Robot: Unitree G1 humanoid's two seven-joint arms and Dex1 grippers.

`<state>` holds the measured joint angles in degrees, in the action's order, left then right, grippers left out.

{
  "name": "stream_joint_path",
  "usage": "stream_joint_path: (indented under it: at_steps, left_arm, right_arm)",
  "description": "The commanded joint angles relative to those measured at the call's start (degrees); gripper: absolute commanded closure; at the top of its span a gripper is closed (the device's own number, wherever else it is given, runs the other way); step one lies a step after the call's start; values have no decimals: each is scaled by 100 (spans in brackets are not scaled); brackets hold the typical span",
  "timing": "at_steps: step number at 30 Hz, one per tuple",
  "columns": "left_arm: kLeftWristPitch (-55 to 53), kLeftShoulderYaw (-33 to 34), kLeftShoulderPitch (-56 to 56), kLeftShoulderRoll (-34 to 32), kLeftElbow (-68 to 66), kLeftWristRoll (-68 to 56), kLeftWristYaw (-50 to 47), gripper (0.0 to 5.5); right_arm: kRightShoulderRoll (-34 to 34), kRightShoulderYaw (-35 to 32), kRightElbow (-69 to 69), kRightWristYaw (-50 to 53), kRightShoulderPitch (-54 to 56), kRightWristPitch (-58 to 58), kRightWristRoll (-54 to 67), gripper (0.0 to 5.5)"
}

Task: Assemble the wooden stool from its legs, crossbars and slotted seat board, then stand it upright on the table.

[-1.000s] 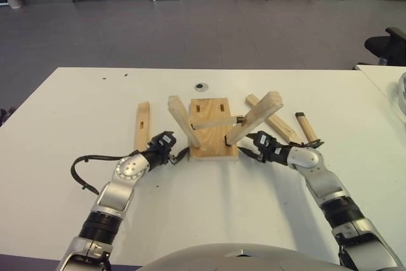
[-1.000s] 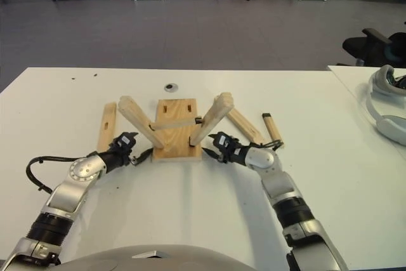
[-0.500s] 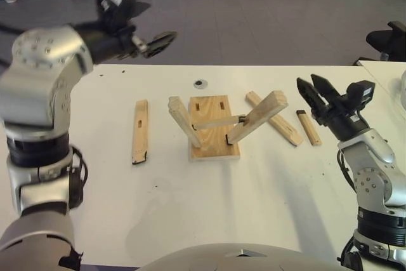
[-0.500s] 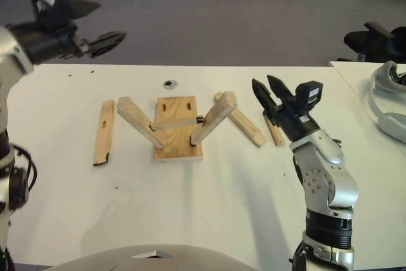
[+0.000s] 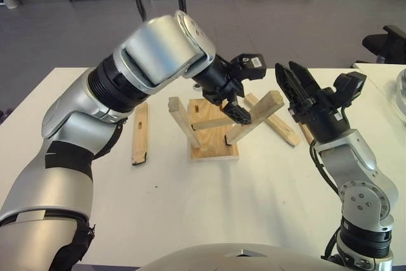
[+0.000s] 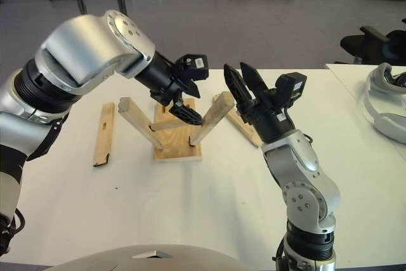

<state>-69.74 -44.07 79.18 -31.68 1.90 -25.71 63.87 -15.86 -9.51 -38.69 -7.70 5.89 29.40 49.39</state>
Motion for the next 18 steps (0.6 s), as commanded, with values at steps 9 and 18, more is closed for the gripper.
stream_joint_path:
  at_steps: [9,18]
  left_arm:
    - [1293,-518,-452,86,-673,1103,589,146]
    - [1661,-397,-796,314,-838,1446,609,265]
  right_arm:
    - [268,64,119,111,-321,-134,-161,307]
    - [385,170,-34,198,-487,-162,-281,303]
